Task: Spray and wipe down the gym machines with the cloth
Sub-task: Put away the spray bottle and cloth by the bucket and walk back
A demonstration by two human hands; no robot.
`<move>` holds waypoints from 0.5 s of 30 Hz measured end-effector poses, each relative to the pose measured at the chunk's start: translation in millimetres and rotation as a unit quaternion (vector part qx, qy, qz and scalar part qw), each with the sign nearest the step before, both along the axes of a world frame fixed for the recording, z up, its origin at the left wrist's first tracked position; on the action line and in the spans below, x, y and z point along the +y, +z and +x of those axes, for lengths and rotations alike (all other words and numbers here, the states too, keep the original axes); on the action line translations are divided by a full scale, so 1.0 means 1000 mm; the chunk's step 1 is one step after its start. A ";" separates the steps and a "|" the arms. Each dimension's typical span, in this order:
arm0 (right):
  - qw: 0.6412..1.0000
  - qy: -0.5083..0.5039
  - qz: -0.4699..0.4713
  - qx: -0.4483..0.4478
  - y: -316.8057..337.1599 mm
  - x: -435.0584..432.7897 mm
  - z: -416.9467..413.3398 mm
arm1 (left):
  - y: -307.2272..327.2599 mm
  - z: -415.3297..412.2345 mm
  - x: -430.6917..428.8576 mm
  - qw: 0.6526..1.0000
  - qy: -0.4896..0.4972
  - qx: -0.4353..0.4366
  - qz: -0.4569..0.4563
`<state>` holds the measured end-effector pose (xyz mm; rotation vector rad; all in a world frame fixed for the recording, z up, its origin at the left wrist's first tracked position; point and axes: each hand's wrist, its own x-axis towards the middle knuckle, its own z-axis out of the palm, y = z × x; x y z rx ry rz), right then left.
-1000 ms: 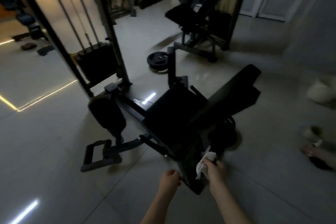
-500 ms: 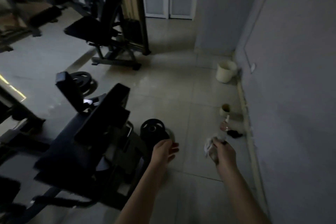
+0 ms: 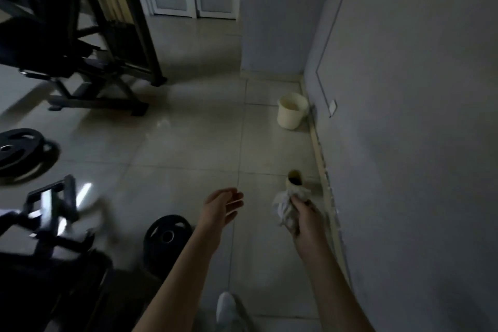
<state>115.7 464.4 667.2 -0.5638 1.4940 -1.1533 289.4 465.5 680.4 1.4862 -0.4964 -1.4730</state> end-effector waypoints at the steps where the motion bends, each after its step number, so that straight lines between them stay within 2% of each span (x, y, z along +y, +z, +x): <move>1: 1.000 -0.005 -0.003 0.004 0.002 -0.025 -0.006 | 0.003 -0.005 -0.030 1.000 -0.010 -0.004 -0.004; 11: 0.998 -0.066 0.007 -0.015 -0.007 -0.252 -0.074 | 0.021 -0.069 -0.289 0.997 -0.080 -0.012 -0.012; 15: 0.997 -0.063 0.005 -0.045 -0.014 -0.364 -0.099 | 0.012 -0.089 -0.396 0.997 -0.069 -0.021 -0.024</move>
